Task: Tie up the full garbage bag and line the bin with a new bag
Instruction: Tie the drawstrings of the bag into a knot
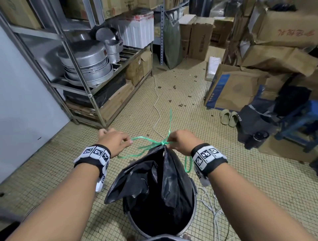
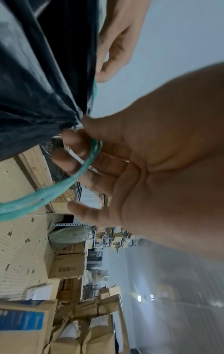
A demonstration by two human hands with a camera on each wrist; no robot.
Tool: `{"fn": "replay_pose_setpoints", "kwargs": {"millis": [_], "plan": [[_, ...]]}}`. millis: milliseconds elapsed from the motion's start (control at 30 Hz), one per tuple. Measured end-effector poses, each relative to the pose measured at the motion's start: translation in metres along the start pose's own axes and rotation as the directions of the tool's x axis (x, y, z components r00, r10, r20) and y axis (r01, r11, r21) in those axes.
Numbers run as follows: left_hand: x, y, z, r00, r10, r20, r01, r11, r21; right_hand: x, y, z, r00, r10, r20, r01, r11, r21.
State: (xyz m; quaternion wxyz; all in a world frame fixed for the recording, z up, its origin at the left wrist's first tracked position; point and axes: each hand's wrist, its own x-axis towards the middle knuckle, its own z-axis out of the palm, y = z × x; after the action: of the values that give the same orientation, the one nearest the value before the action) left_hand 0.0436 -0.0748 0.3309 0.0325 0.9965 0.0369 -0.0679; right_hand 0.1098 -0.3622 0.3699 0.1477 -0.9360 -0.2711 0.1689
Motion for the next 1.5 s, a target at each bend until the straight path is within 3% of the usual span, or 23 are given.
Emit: {"fn": "replay_pose_setpoints", "kwargs": {"millis": [133, 333, 433, 533, 833, 1000, 1267, 1500], "plan": [[0.001, 0.018, -0.002, 0.997, 0.063, 0.049, -0.059, 0.995, -0.077, 0.001, 0.005, 0.003, 0.999, -0.046, 0.005, 0.045, 0.997, 0.06], [0.014, 0.076, -0.004, 0.952, 0.291, 0.098, -0.253, 0.925, -0.284, -0.002, 0.017, 0.005, 0.999, -0.034, -0.014, 0.036, 0.986, 0.162], [0.017, 0.1, 0.002, 0.94, 0.336, 0.052, -0.307, 0.905, -0.295, -0.005, 0.023, 0.008, 1.0, -0.019, -0.017, 0.022, 0.981, 0.195], [0.021, 0.109, 0.005, 0.944, 0.329, -0.007, -0.318, 0.908, -0.272, -0.007, 0.028, 0.01, 1.0, -0.019, -0.023, 0.023, 0.981, 0.192], [0.033, 0.094, -0.011, 0.943, 0.325, -0.07, -0.319, 0.825, -0.467, -0.008, 0.03, 0.007, 0.998, -0.047, -0.039, 0.052, 0.992, 0.112], [0.034, 0.09, -0.015, 0.954, 0.284, -0.092, -0.294, 0.841, -0.455, -0.004, 0.028, 0.001, 0.994, -0.105, -0.028, 0.106, 0.994, 0.036], [0.028, 0.087, -0.013, 0.965, 0.237, -0.112, -0.262, 0.867, -0.423, -0.002, 0.033, 0.0, 0.995, -0.098, -0.003, 0.098, 0.993, 0.062], [0.023, 0.061, -0.027, 0.971, 0.238, -0.032, -0.232, 0.893, -0.386, -0.016, 0.05, -0.014, 1.0, 0.008, -0.002, -0.008, 0.999, 0.036]]}}
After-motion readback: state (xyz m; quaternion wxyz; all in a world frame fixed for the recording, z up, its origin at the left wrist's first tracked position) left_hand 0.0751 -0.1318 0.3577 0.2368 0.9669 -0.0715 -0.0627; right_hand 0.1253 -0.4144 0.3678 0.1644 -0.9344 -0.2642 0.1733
